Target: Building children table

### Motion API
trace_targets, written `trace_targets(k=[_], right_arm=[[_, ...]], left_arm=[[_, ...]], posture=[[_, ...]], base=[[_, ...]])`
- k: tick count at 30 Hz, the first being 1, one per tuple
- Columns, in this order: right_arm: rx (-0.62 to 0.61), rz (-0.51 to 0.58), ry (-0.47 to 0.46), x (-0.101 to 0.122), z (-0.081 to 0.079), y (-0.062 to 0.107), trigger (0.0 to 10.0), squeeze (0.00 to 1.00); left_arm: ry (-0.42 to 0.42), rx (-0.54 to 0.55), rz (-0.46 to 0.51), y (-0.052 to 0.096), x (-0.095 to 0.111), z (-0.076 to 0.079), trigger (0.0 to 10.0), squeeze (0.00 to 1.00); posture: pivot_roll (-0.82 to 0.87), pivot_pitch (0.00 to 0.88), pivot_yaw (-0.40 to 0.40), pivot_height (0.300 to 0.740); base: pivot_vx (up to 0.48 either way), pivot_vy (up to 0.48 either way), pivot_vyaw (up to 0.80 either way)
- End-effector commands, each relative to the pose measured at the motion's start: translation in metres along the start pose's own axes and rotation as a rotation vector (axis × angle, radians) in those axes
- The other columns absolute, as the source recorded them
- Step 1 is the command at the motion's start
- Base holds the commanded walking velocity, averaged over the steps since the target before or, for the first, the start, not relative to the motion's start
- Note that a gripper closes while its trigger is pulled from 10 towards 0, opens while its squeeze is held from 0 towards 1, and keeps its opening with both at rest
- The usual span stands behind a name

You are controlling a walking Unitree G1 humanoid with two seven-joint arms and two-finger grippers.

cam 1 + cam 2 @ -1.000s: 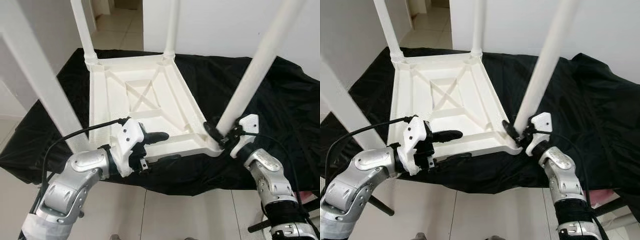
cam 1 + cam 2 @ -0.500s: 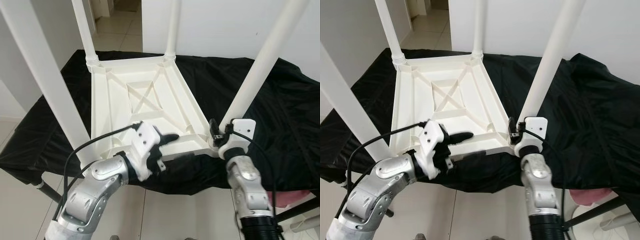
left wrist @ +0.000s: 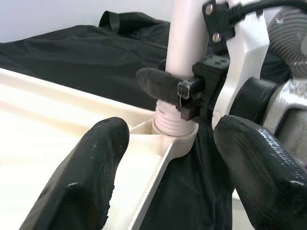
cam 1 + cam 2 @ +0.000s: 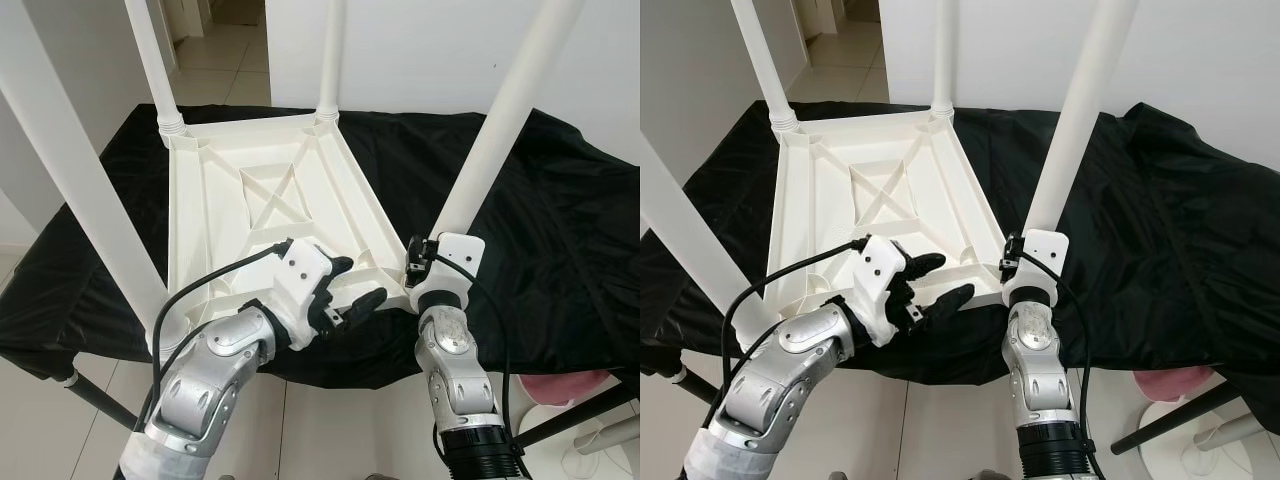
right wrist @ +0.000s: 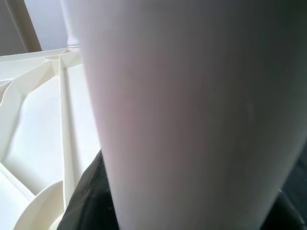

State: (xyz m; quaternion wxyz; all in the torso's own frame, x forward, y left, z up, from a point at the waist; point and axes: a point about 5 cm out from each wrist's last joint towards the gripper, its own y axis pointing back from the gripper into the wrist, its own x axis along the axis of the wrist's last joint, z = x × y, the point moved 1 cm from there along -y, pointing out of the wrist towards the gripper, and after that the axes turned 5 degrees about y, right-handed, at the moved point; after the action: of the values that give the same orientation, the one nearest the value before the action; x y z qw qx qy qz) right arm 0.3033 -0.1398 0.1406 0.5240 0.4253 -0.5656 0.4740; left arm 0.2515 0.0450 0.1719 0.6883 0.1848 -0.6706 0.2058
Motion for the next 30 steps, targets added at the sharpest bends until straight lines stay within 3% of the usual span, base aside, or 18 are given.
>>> trace_targets(k=[1,3,4,6,7,16,17,18,20,23,30], right_arm=[[0.034,-0.035,-0.045,-0.005,0.003,0.002,10.0,0.0],[0.075,-0.019,-0.066,-0.002,0.004,0.003,10.0,0.0],[0.111,0.002,-0.074,0.0,0.004,0.004,10.0,0.56],[0.129,0.016,-0.076,0.002,0.005,0.004,10.0,0.56],[0.151,0.028,-0.073,0.003,0.007,0.004,10.0,1.0],[0.277,0.07,-0.01,0.007,0.024,0.002,10.0,1.0],[0.326,0.077,-0.002,0.008,0.03,0.002,10.0,0.0],[0.326,0.077,-0.002,0.008,0.03,0.002,10.0,0.0],[0.477,0.091,0.045,0.009,0.039,0.004,10.0,0.0],[0.574,0.084,0.059,0.008,0.043,0.004,10.0,0.0],[0.764,0.061,0.135,0.004,0.039,-0.008,9.8,0.0]], left_arm=[[-0.006,-0.008,-0.036,-0.001,-0.004,0.0,10.0,0.0],[-0.008,-0.004,-0.04,-0.001,-0.004,-0.001,10.0,0.0],[-0.009,0.004,-0.047,-0.002,-0.004,-0.002,10.0,0.0],[-0.011,0.01,-0.052,-0.002,-0.004,-0.003,10.0,0.0],[-0.029,0.008,-0.05,-0.003,-0.003,-0.004,10.0,0.0],[-0.062,0.003,-0.046,-0.002,-0.001,-0.008,10.0,0.0],[-0.068,-0.011,-0.044,-0.001,-0.001,-0.008,10.0,0.0],[-0.068,-0.011,-0.044,-0.001,-0.001,-0.008,10.0,0.0],[-0.066,-0.052,-0.049,0.003,-0.006,-0.004,10.0,0.0],[-0.047,-0.073,-0.055,0.004,-0.008,-0.001,10.0,0.0],[-0.052,-0.129,-0.099,0.009,-0.012,0.002,10.0,0.0]], posture=[[-0.05,0.0,0.001,0.74],[-0.05,0.0,-0.001,0.74],[-0.05,0.0,-0.002,0.74],[-0.05,0.0,-0.004,0.74],[-0.05,0.0,-0.008,0.74],[-0.05,0.0,-0.017,0.74],[-0.04,0.0,-0.018,0.74],[-0.04,0.0,-0.018,0.74],[-0.04,0.0,-0.018,0.74],[-0.04,0.0,-0.018,0.74],[-0.04,0.006,-0.017,0.74]], base=[[0.0,0.0,0.0],[0.0,0.0,0.0],[0.0,0.0,0.0],[0.0,0.0,0.0],[0.0,0.0,0.0],[0.0,0.0,0.0],[0.0,0.0,0.0],[0.0,0.0,0.0],[0.0,0.0,0.0],[0.0,0.0,0.0],[0.0,0.0,0.0]])
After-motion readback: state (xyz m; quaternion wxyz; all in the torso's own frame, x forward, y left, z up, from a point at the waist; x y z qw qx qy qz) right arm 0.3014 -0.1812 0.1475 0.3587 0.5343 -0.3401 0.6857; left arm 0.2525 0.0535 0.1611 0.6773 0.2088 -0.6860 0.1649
